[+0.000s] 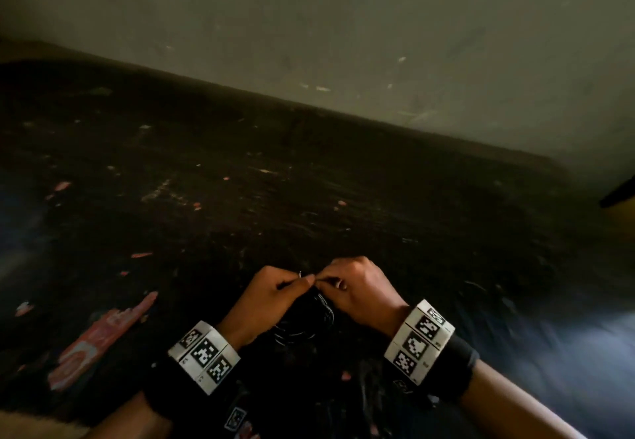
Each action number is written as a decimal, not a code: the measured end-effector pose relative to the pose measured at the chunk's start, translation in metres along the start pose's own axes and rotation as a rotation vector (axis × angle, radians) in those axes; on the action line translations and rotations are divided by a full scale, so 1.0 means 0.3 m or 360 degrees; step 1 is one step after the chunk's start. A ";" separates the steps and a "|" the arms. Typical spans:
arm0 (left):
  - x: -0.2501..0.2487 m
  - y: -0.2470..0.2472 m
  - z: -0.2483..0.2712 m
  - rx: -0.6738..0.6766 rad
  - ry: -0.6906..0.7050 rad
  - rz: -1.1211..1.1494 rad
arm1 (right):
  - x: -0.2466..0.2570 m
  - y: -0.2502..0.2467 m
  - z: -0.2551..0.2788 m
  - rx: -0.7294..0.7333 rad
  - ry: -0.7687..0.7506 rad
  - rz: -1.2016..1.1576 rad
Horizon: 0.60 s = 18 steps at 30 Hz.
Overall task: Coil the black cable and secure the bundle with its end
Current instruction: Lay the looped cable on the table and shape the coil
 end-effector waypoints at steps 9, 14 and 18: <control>-0.092 0.343 -0.113 0.0234 0.0276 -0.0090 | -0.294 -0.110 0.166 -0.0600 0.0956 -0.0791; -0.120 0.402 -0.135 0.0146 0.0036 0.0154 | -0.313 -0.184 0.248 -0.0639 0.0647 -0.1680; -0.147 0.402 -0.136 0.0139 -0.0090 0.0363 | -0.321 -0.248 0.270 -0.0459 0.0372 -0.1600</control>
Point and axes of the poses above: each hand's wrist, its own z-axis away from the middle knuckle, its own y-axis out of the palm, x = y × z, the point moved 4 cm from there along -z, towards the middle knuckle, and after that the axes turned 9 degrees about z, right-handed, at the moved point
